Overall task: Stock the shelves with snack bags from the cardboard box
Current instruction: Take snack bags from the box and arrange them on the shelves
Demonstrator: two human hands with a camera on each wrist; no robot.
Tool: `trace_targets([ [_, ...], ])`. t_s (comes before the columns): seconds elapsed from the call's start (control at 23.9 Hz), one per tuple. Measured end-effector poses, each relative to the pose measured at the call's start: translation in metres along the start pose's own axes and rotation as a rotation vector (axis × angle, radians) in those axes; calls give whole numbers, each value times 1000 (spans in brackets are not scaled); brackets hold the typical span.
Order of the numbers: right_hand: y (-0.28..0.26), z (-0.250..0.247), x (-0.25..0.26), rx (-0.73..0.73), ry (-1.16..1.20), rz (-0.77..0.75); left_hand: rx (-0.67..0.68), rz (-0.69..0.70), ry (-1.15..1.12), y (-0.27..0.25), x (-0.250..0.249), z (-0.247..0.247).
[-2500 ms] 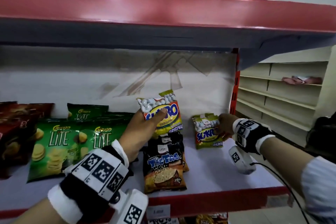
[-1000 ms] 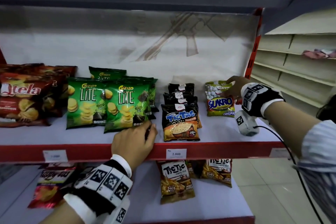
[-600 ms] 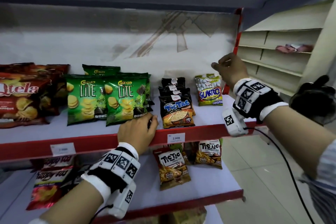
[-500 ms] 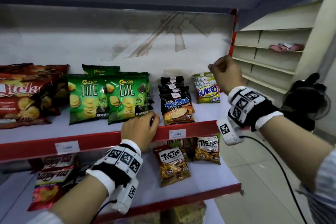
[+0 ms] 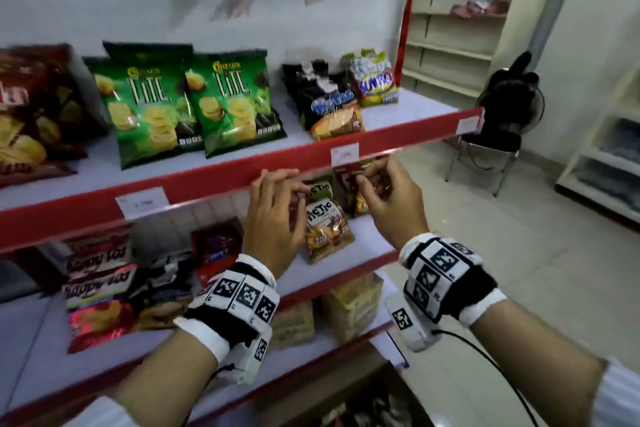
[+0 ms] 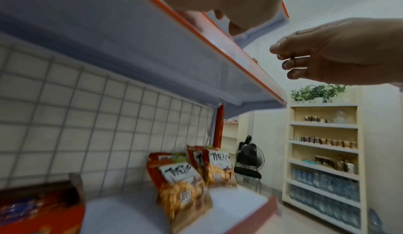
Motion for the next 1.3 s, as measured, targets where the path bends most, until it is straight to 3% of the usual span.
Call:
trace_targets([
  [0.08, -42, 19, -18, 57, 32, 76, 127, -49, -43, -43, 12, 21],
  [0.25, -110, 53, -66, 163, 41, 208, 432, -288, -95, -121, 46, 81],
  [0.42, -169, 78, -127, 218, 34, 352, 614, -478, -82, -194, 82, 137],
  [0.54, -231, 95, -185, 282, 36, 499, 763, -718, -62, -275, 116, 185],
  [0.67, -303, 107, -244, 336, -11, 663, 982, -818, 24, -365, 140, 233],
  [0.75, -351, 116, -273, 399, -46, 733, 1057, -888, 52, -415, 153, 255],
  [0.92, -446, 139, -349, 393, -84, 813, 1174, -1023, 9, -524, 189, 321],
  [1.0, -458, 143, -371, 347, -63, 860, 1190, -1051, 10, -545, 206, 339],
  [1.17, -541, 193, -451, 340, -26, 899, 1186, -1094, 60, -636, 260, 409],
  [1.3, -589, 213, -499, 339, -47, 889, 1142, -1066, 61, -669, 286, 456],
])
Point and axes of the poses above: each hand's wrist, its own y-axis towards the middle knuckle, its own z-axis out of the palm, x = y × z, the point moved 9 cm from there along y, towards the middle knuckle, and after that the axes turned 10 degrees about -z, right-handed, at the moved point
